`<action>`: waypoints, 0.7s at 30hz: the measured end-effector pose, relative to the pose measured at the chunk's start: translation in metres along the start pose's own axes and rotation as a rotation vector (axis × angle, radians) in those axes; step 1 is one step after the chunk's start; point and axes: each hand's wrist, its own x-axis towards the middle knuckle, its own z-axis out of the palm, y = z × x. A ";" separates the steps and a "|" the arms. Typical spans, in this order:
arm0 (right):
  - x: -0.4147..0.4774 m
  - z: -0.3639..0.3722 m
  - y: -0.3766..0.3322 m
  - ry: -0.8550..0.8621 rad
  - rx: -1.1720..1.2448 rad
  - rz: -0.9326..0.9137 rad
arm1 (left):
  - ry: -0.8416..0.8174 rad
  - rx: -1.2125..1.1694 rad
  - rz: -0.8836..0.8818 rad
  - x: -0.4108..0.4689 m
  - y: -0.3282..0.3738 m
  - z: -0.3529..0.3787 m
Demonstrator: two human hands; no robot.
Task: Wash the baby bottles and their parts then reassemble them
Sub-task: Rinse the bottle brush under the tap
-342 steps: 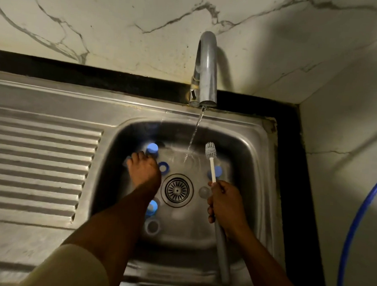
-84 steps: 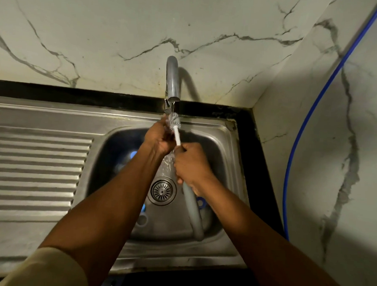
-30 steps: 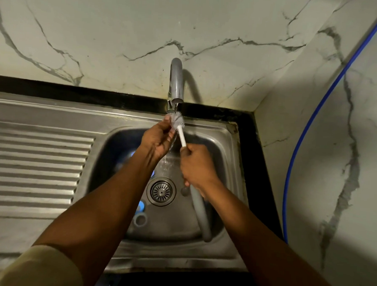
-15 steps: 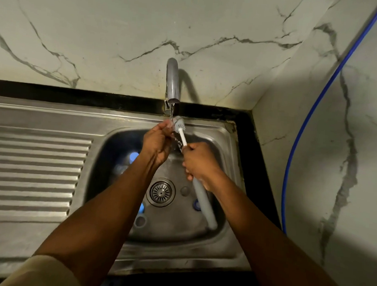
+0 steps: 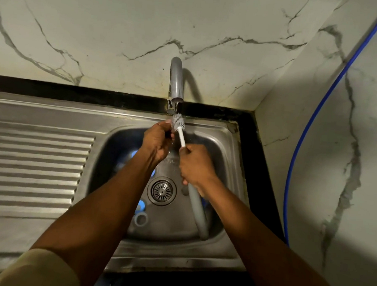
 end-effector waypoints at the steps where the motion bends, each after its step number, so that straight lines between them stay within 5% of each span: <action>1: 0.005 -0.002 -0.003 0.027 0.034 0.018 | -0.016 0.055 -0.011 -0.002 -0.003 0.001; 7: -0.004 0.005 0.001 -0.041 -0.019 -0.026 | 0.127 -0.106 -0.024 0.000 0.005 0.006; 13: 0.012 -0.008 -0.006 0.022 0.051 0.013 | 0.014 0.156 -0.044 -0.009 -0.002 0.011; 17: 0.007 -0.007 0.005 -0.020 -0.040 -0.014 | 0.169 0.229 0.174 -0.009 0.007 0.004; 21: 0.015 -0.011 0.016 0.032 0.059 0.021 | -0.004 0.626 0.368 -0.019 0.014 -0.009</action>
